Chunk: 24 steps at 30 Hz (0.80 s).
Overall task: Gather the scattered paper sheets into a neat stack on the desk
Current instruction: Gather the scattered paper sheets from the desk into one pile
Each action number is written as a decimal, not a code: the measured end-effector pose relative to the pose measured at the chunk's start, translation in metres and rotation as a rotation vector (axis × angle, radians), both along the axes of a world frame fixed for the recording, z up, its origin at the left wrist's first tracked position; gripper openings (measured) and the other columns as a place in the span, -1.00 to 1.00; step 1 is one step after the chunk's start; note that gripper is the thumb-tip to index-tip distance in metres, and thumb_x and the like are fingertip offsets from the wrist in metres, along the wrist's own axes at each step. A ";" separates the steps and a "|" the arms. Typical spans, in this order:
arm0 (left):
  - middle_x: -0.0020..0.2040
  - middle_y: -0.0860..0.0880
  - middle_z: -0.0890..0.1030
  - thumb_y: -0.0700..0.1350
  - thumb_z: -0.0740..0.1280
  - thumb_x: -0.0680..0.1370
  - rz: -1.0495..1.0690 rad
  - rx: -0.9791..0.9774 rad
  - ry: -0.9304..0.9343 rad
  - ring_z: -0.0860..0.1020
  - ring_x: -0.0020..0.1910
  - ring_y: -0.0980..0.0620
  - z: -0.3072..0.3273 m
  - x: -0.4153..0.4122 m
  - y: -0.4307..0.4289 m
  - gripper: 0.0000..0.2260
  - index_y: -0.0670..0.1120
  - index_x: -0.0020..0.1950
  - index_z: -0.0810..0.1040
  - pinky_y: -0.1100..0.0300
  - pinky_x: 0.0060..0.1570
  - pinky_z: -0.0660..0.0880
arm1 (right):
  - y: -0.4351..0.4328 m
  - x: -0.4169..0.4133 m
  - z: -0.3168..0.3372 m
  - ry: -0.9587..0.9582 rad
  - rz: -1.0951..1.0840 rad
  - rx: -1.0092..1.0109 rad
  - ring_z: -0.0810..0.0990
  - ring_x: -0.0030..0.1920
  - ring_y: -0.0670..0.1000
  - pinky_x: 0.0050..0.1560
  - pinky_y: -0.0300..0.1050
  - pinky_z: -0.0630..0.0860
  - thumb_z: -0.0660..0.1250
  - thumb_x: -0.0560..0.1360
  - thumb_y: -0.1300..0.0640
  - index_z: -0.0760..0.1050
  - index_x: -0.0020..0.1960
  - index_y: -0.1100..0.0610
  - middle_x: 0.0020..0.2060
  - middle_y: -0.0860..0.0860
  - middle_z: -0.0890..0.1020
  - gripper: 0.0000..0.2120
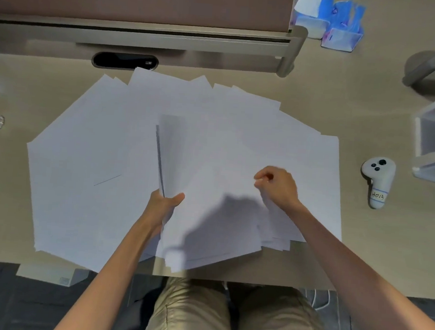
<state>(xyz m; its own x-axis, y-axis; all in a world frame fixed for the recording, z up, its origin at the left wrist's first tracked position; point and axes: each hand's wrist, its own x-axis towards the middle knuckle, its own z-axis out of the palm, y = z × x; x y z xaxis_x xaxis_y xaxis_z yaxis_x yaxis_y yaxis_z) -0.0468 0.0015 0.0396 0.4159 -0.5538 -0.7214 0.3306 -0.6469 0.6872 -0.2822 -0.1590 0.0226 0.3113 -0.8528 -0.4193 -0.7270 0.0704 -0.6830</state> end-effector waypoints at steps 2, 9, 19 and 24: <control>0.06 -0.13 0.59 -0.31 0.34 0.55 0.036 0.024 -0.041 0.56 -0.02 -0.09 -0.003 -0.008 0.003 -0.74 -0.25 0.23 0.49 0.15 0.03 0.42 | -0.013 -0.006 -0.004 0.169 0.086 -0.147 0.45 0.17 0.00 -0.01 -0.16 0.36 0.42 0.37 0.16 0.53 0.14 0.05 0.15 -0.04 0.50 -0.65; -0.14 -0.02 0.58 -0.27 0.35 0.55 0.085 0.068 -0.084 0.56 -0.12 -0.04 -0.016 -0.021 0.009 -0.82 -0.20 0.15 0.48 0.15 -0.02 0.43 | -0.043 -0.007 -0.010 0.287 0.324 -0.188 0.27 0.38 0.12 0.21 -0.02 0.37 0.52 0.32 0.09 0.30 0.42 0.14 0.35 0.08 0.31 -0.27; 0.09 -0.16 0.59 -0.20 0.36 0.56 0.090 0.103 -0.111 0.54 0.00 -0.12 -0.025 -0.018 0.011 -0.68 -0.26 0.28 0.46 0.09 0.05 0.45 | -0.055 0.008 -0.007 0.103 0.092 0.122 0.44 -0.09 -0.02 -0.10 -0.15 0.34 0.50 0.34 -0.02 0.41 0.11 0.09 -0.09 -0.06 0.44 -0.56; 0.05 -0.12 0.57 -0.21 0.36 0.56 0.097 0.114 -0.093 0.53 0.01 -0.11 -0.028 -0.017 0.012 -0.66 -0.27 0.30 0.45 0.11 0.05 0.43 | -0.059 0.019 -0.004 0.120 0.192 0.199 0.49 -0.23 0.04 -0.32 -0.15 0.32 0.39 0.41 0.08 0.40 -0.29 0.02 -0.31 -0.06 0.50 -0.82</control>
